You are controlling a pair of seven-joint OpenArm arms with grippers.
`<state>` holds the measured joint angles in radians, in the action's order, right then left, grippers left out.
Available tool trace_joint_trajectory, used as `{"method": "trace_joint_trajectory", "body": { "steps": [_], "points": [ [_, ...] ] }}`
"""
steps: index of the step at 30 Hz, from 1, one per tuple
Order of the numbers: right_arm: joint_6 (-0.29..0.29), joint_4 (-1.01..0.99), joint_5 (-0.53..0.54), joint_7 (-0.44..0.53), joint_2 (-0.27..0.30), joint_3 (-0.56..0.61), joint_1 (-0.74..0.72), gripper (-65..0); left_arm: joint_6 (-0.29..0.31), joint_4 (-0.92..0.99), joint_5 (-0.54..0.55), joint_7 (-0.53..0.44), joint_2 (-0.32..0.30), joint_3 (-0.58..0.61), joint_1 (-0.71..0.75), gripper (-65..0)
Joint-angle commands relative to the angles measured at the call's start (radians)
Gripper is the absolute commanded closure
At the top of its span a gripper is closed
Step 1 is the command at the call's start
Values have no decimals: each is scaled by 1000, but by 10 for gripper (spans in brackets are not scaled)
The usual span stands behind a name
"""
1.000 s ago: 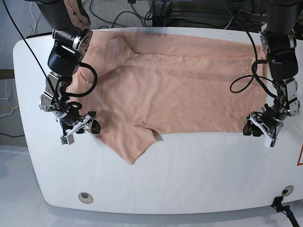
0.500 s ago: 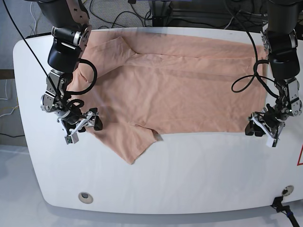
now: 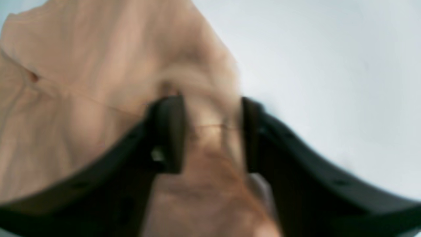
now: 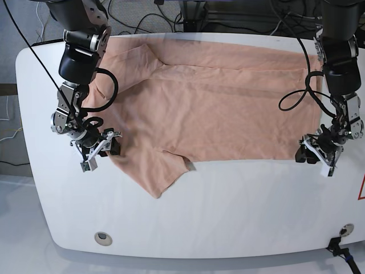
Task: Fold the T-shirt properly
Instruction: 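Lower both grippers onto the hem corners of the peach shirt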
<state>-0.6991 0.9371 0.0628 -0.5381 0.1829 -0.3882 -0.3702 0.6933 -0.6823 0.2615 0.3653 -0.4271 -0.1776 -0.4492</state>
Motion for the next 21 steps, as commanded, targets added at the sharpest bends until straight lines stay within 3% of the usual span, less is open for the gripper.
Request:
{"method": "trace_joint_trajectory", "body": {
  "steps": [1,7,21],
  "points": [
    [1,4,-24,-47,7,2,-8,-162,5,-15,17,-22,-20,-52,-29,-262],
    [1,4,-24,-47,7,2,-8,0,5,-14,12,-12,-25,-113,-7,-265],
    [1,4,-24,-47,4,4,-8,0,5,-15,11,-7,-31,-113,30,-267]
  ]
}}
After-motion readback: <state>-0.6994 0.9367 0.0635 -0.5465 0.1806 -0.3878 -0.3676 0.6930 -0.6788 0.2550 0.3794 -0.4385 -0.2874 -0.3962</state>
